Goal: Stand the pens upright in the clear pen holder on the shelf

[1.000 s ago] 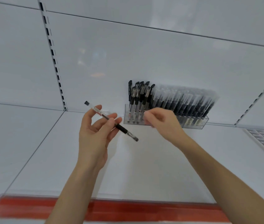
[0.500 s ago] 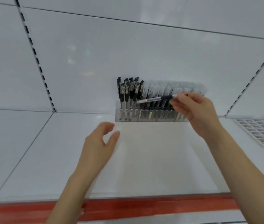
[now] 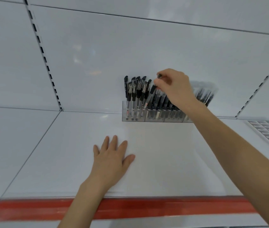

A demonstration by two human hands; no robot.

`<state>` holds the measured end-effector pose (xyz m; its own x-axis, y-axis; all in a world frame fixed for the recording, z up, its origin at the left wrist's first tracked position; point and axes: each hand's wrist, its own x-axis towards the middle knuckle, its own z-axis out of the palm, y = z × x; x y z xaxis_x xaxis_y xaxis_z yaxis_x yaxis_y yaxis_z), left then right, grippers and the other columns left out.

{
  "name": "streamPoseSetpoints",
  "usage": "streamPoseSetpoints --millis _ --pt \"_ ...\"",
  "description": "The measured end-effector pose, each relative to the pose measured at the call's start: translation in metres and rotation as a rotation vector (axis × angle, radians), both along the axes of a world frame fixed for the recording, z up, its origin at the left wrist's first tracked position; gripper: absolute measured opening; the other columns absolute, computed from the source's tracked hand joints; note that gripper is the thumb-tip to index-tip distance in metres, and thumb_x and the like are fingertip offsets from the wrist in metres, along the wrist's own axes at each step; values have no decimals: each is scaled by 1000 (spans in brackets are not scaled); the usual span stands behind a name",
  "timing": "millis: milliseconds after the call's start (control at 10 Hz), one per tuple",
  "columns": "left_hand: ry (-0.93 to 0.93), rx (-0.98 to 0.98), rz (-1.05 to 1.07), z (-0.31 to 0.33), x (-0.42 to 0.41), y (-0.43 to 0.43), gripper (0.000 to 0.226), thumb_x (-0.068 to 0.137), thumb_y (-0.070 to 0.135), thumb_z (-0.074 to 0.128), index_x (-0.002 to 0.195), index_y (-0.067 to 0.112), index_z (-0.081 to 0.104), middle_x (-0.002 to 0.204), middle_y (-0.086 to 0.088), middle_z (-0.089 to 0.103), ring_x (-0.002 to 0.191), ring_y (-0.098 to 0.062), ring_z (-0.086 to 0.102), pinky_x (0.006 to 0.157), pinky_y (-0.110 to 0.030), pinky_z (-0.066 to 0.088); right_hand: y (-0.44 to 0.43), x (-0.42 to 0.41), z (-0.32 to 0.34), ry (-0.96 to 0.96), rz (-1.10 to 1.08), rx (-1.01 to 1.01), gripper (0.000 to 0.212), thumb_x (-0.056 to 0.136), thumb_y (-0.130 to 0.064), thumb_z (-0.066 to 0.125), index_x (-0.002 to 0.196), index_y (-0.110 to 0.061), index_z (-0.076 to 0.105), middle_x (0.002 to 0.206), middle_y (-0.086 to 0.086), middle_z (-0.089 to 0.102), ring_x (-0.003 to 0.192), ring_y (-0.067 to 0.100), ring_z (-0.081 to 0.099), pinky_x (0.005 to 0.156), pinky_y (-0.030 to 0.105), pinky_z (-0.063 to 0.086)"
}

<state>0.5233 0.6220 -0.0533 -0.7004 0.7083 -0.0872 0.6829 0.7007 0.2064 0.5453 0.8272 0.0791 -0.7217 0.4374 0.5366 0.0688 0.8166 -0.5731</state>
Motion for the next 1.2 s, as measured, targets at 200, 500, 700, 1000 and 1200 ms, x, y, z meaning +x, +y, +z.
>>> streamPoseSetpoints --millis 200,500,700,1000,1200 --pt "-2 -2 -2 0 0 0 57 95 54 23 146 29 17 158 -5 3 145 -28 -2 114 -51 8 -2 -15 -5 -63 7 3 32 91 -14 52 121 -6 49 98 7 59 85 19 57 79 27 46" --pt "-13 26 4 0 0 0 56 95 53 24 145 29 19 158 -4 3 145 -27 -3 113 -51 6 -1 -21 -24 -78 38 -38 19 89 -10 54 107 -7 54 90 6 59 76 18 54 61 11 41" --pt "-5 24 11 1 1 1 55 95 53 24 145 30 19 158 -2 3 145 -26 -2 113 -49 7 -7 -22 -24 -102 48 5 21 90 -10 51 111 -6 52 91 6 58 81 20 56 77 31 49" --pt "-2 37 21 1 0 1 55 94 54 25 144 30 21 158 -2 6 146 -26 -1 114 -49 9 -12 -16 -26 -116 -46 146 29 94 -11 45 121 -1 49 107 18 65 96 31 61 87 43 48" --pt "-12 52 14 -1 -2 1 56 94 54 26 144 28 23 158 -2 8 146 -25 0 113 -48 10 -13 3 -29 -61 -15 -3 41 94 -19 48 133 -9 41 99 16 67 89 25 63 87 40 51"
